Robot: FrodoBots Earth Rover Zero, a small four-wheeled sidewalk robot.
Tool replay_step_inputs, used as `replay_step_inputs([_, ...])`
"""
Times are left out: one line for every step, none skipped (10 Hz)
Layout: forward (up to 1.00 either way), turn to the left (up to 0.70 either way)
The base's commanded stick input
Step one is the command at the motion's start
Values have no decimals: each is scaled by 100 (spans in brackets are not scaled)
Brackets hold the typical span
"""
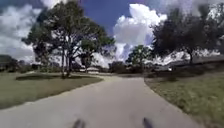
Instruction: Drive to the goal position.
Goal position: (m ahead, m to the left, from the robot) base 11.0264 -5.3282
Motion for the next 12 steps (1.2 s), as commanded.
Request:
replay_step_inputs([70, 14])
replay_step_inputs([70, 0])
replay_step_inputs([70, 0])
replay_step_inputs([70, 0])
replay_step_inputs([70, 0])
replay_step_inputs([70, 0])
replay_step_inputs([70, 0])
replay_step_inputs([70, 0])
replay_step_inputs([70, 0])
replay_step_inputs([70, 0])
replay_step_inputs([70, 0])
replay_step_inputs([70, 0])
